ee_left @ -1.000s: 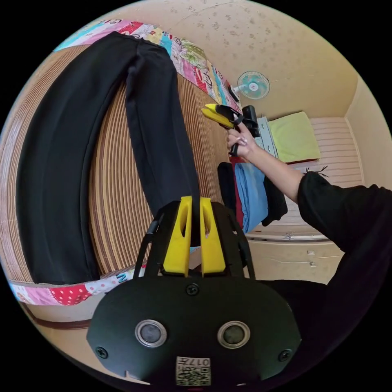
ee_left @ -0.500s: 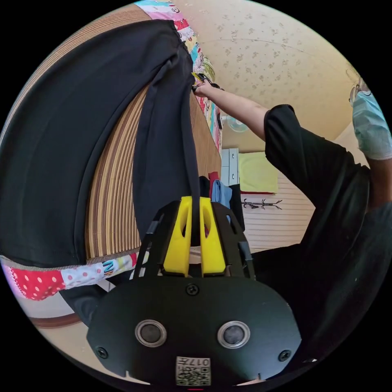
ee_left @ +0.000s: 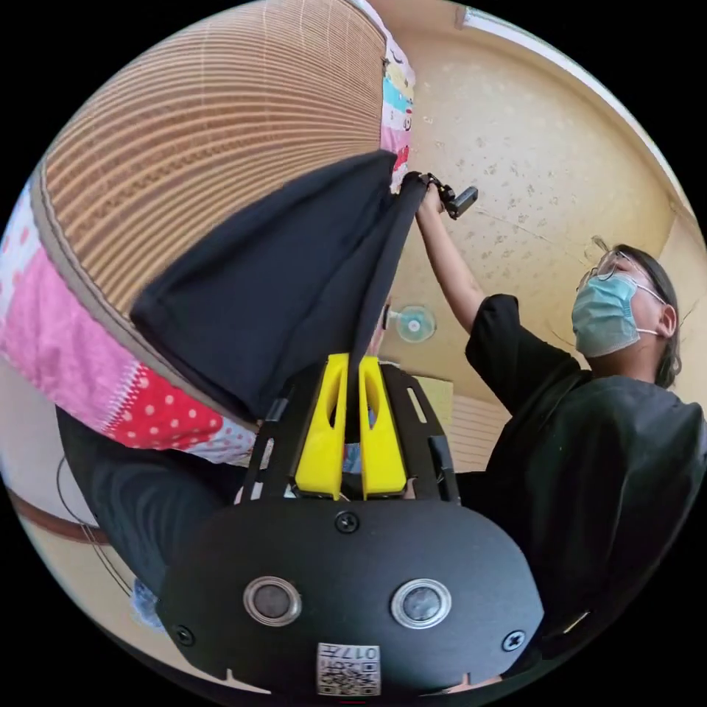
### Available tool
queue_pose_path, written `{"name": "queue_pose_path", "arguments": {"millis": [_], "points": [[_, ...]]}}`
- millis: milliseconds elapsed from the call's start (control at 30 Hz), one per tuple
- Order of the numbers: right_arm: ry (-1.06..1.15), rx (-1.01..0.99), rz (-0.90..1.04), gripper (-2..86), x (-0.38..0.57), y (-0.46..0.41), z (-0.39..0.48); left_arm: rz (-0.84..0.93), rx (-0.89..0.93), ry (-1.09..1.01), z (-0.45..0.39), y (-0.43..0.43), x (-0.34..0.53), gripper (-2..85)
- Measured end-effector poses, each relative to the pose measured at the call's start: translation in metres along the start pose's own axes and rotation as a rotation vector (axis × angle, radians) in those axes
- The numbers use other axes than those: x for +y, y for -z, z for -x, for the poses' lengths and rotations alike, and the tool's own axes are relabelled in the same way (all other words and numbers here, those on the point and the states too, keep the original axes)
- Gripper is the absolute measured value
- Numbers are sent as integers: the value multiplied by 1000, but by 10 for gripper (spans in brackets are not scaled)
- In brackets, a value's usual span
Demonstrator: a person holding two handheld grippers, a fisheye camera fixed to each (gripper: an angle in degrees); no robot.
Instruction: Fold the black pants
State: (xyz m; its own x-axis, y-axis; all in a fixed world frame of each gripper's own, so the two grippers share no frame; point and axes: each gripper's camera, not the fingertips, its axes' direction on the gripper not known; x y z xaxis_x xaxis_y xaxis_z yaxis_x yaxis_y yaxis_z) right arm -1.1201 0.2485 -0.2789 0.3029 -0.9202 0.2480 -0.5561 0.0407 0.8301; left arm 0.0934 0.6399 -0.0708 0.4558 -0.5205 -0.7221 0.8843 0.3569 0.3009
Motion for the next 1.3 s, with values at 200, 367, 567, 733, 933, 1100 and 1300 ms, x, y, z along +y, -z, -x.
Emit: {"name": "queue_pose_path", "arguments": {"millis": [200, 367, 567, 733, 933, 1100, 1300], "points": [[-128, -189, 187, 73, 42, -103, 52, 84, -454, -95, -5, -19, -14, 20], [-161, -284, 144, 76, 61, -111, 31, 143, -467, -151, -26, -36, -2, 22], [-82, -393, 60, 68, 110, -31, -1, 110, -434, -158, -51, -22, 14, 44], [-79, -486, 116, 76, 233, 43, -50, 59, -471, -284, -92, -13, 3, 49], [-367, -549, 412, 91, 425, 92, -83, 163, -458, -399, -124, -62, -44, 98], [-569, -832, 451, 94, 504, 130, -75, 340, -519, -413, -135, -108, -40, 110], [-522, -900, 567, 53, 543, 165, -56, 397, -662, -423, -140, -101, 18, 51]]}}
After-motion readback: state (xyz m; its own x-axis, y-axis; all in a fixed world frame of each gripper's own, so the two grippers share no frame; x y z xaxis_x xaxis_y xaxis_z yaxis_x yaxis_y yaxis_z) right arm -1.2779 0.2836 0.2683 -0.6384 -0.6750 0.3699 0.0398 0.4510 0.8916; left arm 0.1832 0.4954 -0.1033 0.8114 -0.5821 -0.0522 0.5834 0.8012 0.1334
